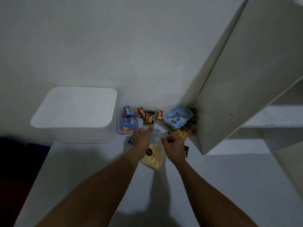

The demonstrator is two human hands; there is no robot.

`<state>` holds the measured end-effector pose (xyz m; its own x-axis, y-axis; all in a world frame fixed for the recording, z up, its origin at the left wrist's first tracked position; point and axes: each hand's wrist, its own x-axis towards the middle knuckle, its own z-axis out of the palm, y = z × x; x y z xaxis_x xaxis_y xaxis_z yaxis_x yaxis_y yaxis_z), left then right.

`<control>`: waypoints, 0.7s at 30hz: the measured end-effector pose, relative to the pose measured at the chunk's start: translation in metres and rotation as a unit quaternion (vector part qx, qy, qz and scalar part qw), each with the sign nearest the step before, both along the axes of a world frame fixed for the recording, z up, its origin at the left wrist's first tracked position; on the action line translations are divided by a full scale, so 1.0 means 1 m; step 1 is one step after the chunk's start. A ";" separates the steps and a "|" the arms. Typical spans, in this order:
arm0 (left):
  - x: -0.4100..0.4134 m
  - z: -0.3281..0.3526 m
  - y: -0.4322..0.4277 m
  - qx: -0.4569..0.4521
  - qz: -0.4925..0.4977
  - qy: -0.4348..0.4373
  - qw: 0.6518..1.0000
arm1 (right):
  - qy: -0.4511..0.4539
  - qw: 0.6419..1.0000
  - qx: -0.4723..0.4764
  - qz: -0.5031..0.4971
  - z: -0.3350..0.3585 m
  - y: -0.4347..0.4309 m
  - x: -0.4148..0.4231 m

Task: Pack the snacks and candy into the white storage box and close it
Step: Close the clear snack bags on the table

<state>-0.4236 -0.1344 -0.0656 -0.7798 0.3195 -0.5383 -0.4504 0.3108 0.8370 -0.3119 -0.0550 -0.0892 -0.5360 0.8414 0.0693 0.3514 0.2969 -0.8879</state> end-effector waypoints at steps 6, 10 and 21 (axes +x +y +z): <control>0.000 0.015 0.003 0.117 -0.011 -0.163 0.980 | -0.005 0.991 -0.072 0.115 0.013 0.003 -0.007; 0.000 0.016 -0.002 0.136 -0.021 -0.189 0.972 | 0.021 0.973 -0.206 0.106 0.025 0.005 -0.003; -0.006 0.013 -0.011 0.044 -0.098 -0.092 0.990 | -0.064 0.986 -0.154 0.020 0.015 0.018 -0.008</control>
<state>-0.4298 -0.1454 -0.0526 -0.5899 0.5069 -0.6285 -0.5354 0.3371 0.7744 -0.3196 -0.0365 -0.0742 -0.5573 0.7896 -0.2567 0.4596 0.0358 -0.8874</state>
